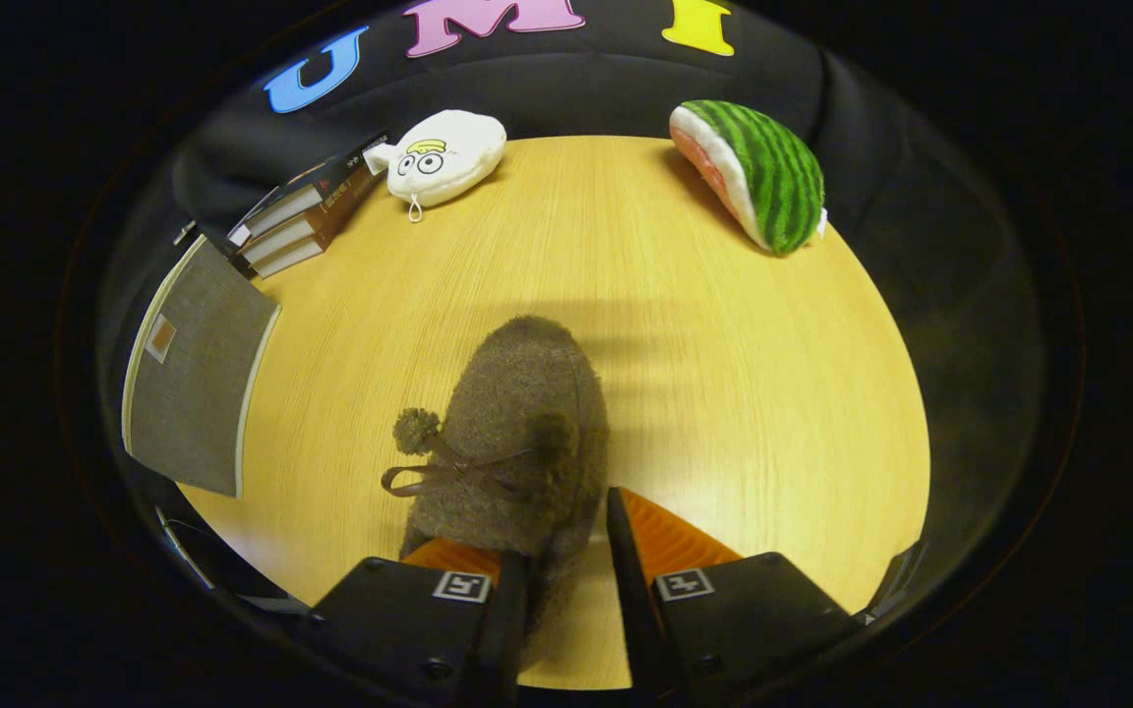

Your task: Open the storage box then place both shoes into the box .Put the left shoe in first, then the right shoe, with the right side of both shoes facing outward in a uniform manner.

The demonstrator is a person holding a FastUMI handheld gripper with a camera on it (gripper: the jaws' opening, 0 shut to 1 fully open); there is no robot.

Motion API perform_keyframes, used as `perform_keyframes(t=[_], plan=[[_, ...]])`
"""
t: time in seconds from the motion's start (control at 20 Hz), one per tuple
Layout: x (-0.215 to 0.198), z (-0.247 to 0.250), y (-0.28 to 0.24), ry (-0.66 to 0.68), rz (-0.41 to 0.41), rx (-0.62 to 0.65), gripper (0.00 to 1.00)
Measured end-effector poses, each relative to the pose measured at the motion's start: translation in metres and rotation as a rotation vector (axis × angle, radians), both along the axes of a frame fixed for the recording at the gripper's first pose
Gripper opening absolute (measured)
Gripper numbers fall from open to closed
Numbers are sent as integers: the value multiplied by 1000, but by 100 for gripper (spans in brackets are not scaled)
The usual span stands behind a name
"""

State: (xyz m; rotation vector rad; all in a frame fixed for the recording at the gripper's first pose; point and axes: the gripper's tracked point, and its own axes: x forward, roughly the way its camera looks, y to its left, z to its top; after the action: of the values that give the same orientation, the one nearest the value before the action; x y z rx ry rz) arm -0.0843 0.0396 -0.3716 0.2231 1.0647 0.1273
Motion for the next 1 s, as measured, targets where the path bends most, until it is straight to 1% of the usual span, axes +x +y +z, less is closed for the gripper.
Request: perform_keyframes(t=[0.05, 0.1, 0.15, 0.2, 0.35, 0.55, 0.85, 1.0], plan=[[5, -1, -7, -17, -25, -36, 35], [7, -1, -9, -20, -43, -29, 25], [3, 4, -6, -7, -52, -6, 9], [0, 10, -5, 1, -66, 23, 6], [1, 36, -7, -23, -105, 47, 6], [12, 86, 4, -77, -123, 71, 6], [32, 160, 52, -159, -139, 143, 6], [38, 190, 81, -198, -128, 168, 6]])
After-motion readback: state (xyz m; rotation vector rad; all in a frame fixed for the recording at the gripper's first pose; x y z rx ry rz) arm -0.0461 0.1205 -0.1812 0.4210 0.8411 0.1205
